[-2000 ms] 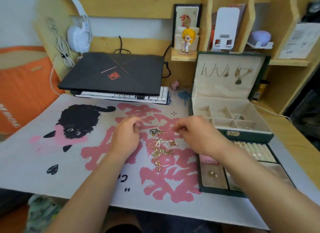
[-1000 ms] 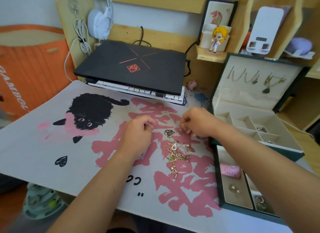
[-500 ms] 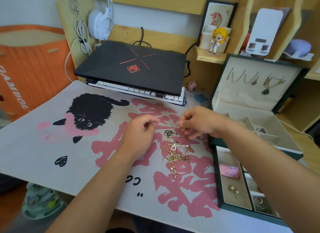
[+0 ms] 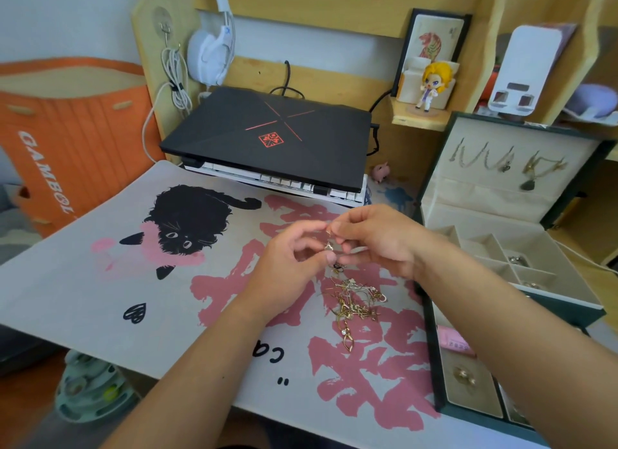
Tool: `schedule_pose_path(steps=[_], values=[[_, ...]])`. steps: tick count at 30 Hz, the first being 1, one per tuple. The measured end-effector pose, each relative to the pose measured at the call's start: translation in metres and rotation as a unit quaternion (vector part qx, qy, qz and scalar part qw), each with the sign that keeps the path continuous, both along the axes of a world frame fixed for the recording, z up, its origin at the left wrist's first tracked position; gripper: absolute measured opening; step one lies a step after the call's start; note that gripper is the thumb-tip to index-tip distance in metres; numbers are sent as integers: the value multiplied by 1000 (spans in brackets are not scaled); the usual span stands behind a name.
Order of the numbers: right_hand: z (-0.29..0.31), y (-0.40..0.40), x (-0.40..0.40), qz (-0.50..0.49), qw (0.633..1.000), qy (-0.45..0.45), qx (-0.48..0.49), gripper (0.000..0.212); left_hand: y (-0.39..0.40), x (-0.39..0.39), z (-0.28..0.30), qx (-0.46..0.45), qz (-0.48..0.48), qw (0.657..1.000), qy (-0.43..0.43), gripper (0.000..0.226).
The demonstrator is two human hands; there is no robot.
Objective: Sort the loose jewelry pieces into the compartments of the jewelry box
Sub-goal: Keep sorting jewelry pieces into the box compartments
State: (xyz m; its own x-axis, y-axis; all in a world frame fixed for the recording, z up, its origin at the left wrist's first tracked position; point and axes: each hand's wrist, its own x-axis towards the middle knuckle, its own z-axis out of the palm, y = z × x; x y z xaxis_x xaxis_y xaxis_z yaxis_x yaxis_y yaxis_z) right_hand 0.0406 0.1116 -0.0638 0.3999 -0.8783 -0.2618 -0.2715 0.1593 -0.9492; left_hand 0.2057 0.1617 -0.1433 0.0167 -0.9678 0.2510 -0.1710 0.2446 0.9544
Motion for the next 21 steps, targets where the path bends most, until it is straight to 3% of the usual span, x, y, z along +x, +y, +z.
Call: schedule_pose_path(steps=[6,14,21], values=[[-10,5,5,-59,991,2,-117,11,1,-1,2,16,10,999,34,32],[-25,9,9,-74,942,126,-302,11,6,-1,8,49,-58,991,108,70],[-22,12,3,-78,956,86,-269,12,4,0,7,53,-62,992,97,64]])
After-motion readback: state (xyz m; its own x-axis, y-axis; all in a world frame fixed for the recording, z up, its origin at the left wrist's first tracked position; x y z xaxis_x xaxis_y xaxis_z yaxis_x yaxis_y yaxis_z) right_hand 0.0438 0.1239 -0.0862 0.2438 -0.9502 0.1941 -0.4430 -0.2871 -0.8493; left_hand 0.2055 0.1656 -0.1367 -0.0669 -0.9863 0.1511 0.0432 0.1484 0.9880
